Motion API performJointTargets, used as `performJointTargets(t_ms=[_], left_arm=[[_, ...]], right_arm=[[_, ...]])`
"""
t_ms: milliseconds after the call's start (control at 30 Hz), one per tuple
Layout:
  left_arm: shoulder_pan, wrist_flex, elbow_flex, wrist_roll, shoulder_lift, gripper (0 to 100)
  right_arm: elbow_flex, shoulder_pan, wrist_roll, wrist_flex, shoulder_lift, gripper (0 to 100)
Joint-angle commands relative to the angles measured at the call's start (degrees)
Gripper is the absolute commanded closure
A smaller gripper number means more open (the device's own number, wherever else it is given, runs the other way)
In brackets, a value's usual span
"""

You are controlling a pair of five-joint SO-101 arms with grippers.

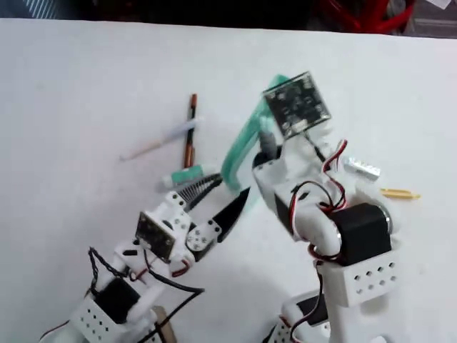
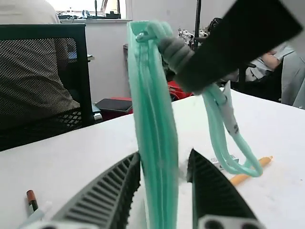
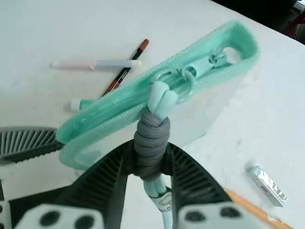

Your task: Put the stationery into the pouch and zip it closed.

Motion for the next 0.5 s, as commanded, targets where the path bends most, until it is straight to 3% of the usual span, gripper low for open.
performJointTargets(t_ms=[0, 133, 267, 467], left_arm=[[-0.22, -1.67, -0.88, 0.53, -0.48, 83], [-0.31, -1.32, -1.85, 0.53, -0.48, 84], [-2.59, -1.32, -2.37, -0.7, -0.57, 98], [-3.74, -0.88, -3.34, -3.96, -0.66, 98]], right_arm=[[-2.2, -6.81, 3.6, 3.03, -0.75, 98.1], [-2.29, -12.18, 4.04, 4.44, -0.75, 98.1], [-3.16, -12.35, 4.04, 5.05, -0.75, 98.1], [-11.34, -5.05, 3.6, 4.7, -0.48, 98.1]])
